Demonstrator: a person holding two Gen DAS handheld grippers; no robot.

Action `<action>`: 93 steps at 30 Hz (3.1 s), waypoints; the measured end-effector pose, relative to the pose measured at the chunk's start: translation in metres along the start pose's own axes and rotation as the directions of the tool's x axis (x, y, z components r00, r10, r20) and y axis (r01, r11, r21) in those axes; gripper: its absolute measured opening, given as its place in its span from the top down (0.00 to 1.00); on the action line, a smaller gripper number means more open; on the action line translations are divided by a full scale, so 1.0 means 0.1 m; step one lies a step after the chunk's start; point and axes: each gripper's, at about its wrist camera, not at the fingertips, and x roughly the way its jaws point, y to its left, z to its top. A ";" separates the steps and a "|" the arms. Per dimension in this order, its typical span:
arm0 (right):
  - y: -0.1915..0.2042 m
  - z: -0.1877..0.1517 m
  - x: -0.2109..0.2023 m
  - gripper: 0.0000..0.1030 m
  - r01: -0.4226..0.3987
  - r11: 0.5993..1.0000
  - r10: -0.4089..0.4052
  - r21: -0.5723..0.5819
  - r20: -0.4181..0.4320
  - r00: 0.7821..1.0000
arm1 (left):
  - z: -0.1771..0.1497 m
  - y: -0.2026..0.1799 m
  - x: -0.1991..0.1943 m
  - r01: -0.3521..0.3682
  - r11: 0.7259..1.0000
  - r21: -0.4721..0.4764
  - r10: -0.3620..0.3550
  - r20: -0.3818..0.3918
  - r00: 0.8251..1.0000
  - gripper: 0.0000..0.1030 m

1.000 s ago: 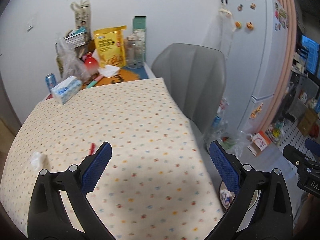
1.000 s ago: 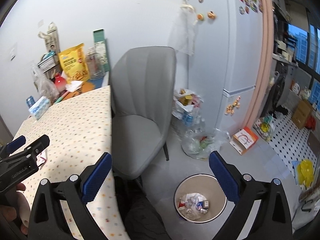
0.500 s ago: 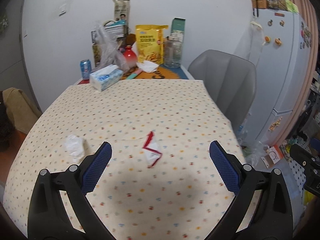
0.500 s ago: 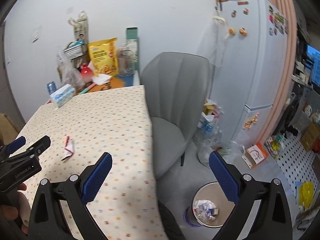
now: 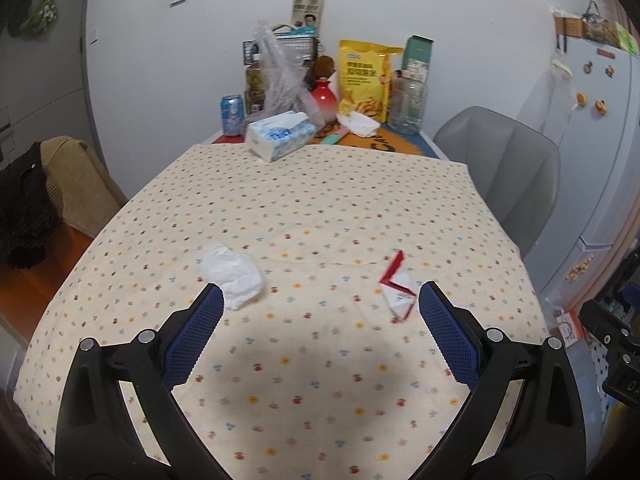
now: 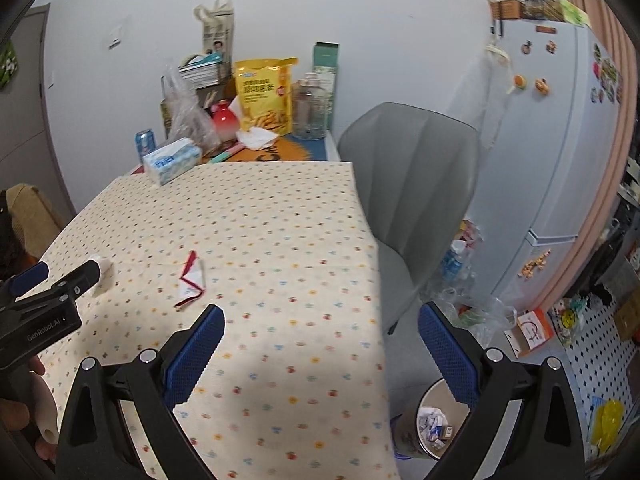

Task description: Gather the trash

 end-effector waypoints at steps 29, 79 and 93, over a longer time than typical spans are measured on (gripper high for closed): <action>0.68 0.13 0.70 0.18 -0.092 0.991 0.081 -0.093 -0.117 0.990 | -0.02 0.74 0.81 -0.101 0.991 -0.092 0.088 -0.133 0.987 0.06; 1.02 -0.03 0.99 0.95 -0.166 0.975 0.131 -0.147 -0.225 0.966 | -0.04 0.64 0.77 -0.078 0.992 -0.103 0.063 -0.139 0.988 0.92; 0.99 -0.16 1.10 0.44 -0.177 0.973 0.136 -0.147 -0.254 0.958 | -0.12 0.62 0.89 -0.083 0.992 -0.094 0.066 -0.172 0.983 0.92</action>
